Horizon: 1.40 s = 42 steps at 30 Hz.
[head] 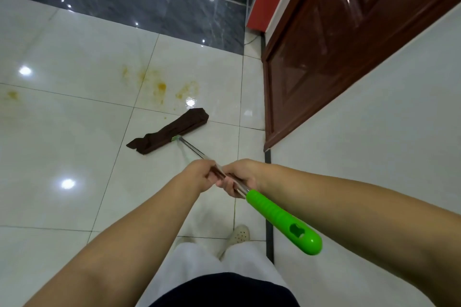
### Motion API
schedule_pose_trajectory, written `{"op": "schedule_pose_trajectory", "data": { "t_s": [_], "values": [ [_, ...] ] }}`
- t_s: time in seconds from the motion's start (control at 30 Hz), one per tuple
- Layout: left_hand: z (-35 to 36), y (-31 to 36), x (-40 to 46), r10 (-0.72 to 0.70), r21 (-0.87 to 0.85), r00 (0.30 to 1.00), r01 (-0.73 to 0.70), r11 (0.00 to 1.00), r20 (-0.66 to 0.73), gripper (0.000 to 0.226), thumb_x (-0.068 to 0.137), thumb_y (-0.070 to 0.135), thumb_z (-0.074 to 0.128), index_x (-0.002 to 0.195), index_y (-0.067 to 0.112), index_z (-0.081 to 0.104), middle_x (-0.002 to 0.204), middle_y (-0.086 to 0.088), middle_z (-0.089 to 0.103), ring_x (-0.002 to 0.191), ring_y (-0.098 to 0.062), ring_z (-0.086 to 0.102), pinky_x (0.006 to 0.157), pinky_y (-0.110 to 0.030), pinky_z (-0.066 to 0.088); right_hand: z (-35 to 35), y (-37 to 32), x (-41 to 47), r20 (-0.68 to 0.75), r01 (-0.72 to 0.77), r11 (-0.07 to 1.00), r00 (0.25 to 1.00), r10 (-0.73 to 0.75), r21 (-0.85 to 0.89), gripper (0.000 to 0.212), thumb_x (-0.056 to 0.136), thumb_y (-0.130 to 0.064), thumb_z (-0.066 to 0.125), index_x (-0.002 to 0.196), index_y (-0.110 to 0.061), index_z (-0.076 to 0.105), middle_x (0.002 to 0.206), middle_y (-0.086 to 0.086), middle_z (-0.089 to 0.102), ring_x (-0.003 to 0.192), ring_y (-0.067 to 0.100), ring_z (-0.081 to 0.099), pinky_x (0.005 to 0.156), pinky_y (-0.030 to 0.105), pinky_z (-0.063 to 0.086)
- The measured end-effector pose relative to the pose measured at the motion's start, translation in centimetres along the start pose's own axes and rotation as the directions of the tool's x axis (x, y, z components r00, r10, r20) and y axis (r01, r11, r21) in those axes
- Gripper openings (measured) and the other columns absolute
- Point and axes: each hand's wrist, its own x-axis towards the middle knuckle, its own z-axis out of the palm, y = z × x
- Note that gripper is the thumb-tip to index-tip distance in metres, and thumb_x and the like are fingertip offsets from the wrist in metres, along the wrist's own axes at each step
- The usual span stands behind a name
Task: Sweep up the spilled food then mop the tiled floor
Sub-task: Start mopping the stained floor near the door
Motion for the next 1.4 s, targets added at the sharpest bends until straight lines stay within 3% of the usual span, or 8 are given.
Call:
{"op": "schedule_pose_trajectory", "data": {
  "t_s": [0.07,0.17,0.27,0.43,0.63,0.8,1.27,1.4],
  "values": [
    [0.9,0.4,0.7,-0.093,-0.114,0.996,0.094,0.989,0.013,0.032,0.097,-0.001,0.025,0.114,0.002,0.053,0.086,-0.026,0.056,0.099,-0.028,0.062,0.082,-0.026,0.050,-0.7,-0.3,-0.7,0.061,-0.043,0.991,0.997,0.035,0.123,0.034,0.104,-0.025,0.031,0.082,-0.008,0.050,0.041,0.007,0.051,0.021,0.006,0.035,0.026,0.009,0.031],
    [2.1,1.0,1.4,-0.121,-0.212,0.993,0.122,0.970,0.019,0.031,0.100,0.004,0.020,0.081,-0.005,0.044,0.074,-0.013,0.043,0.063,-0.021,0.046,0.050,-0.031,0.050,-1.2,-1.0,-1.2,0.124,-0.124,0.977,0.987,0.103,0.173,0.042,0.103,-0.036,0.036,0.072,-0.010,0.047,0.037,0.004,0.044,0.020,0.007,0.034,0.025,0.008,0.028],
    [2.6,2.2,2.5,-0.114,-0.228,0.993,0.110,0.967,-0.006,0.033,0.100,0.006,0.019,0.074,-0.004,0.037,0.070,-0.011,0.039,0.058,-0.019,0.040,0.030,-0.021,0.044,-1.0,-2.5,-1.2,0.140,-0.142,0.975,0.983,0.119,0.169,0.044,0.101,-0.039,0.040,0.068,-0.010,0.041,0.033,0.002,0.038,0.018,0.008,0.033,0.024,0.010,0.027],
    [3.4,6.0,4.3,-0.109,-0.167,0.994,0.109,0.980,0.005,0.037,0.103,0.015,0.021,0.075,-0.003,0.039,0.070,-0.011,0.044,0.060,-0.016,0.046,0.045,-0.027,0.046,-0.8,-6.7,-0.2,0.158,-0.073,0.965,0.987,0.033,0.251,0.040,0.103,-0.032,0.039,0.071,-0.009,0.044,0.032,0.002,0.043,0.018,0.006,0.030,0.023,0.009,0.025],
    [5.0,12.0,8.5,-0.064,-0.170,0.994,0.049,0.984,-0.085,0.032,0.101,0.013,0.025,0.075,0.000,0.038,0.068,-0.009,0.042,0.055,-0.014,0.043,0.029,-0.015,0.041,-0.8,-13.8,2.2,0.202,-0.090,0.954,0.979,0.032,0.286,0.039,0.101,-0.033,0.042,0.069,-0.012,0.046,0.032,-0.001,0.036,0.018,0.006,0.030,0.023,0.009,0.025],
    [7.9,17.6,12.4,-0.044,-0.124,0.990,0.027,0.992,-0.135,0.030,0.101,0.015,0.026,0.076,0.003,0.036,0.068,-0.007,0.042,0.042,-0.015,0.047,0.024,-0.012,0.033,-2.3,-21.1,4.5,0.156,-0.088,0.956,0.987,0.046,0.280,0.035,0.102,-0.031,0.041,0.075,-0.010,0.049,0.063,0.000,0.039,0.020,0.006,0.031,0.022,0.012,0.025],
    [12.2,26.7,20.7,-0.025,-0.035,0.967,0.017,0.999,-0.253,0.034,0.103,0.021,0.030,0.076,0.004,0.041,0.065,-0.005,0.044,0.033,-0.015,0.052,0.033,-0.015,0.042,-5.5,-32.1,8.9,0.205,-0.092,0.933,0.978,0.020,0.347,0.031,0.100,-0.029,0.049,0.074,-0.014,0.055,0.071,0.000,0.047,0.022,0.006,0.031,0.024,0.011,0.028],
    [13.9,26.5,20.6,-0.020,-0.035,0.974,0.012,0.999,-0.225,0.031,0.103,0.021,0.028,0.079,0.004,0.040,0.067,-0.004,0.045,0.021,-0.011,0.047,0.032,-0.015,0.043,-7.4,-32.3,7.4,0.218,-0.082,0.891,0.976,-0.020,0.447,0.017,0.102,-0.017,0.044,0.097,-0.021,0.060,0.082,0.005,0.055,0.031,0.006,0.034,0.026,0.012,0.032]
  ]
}}
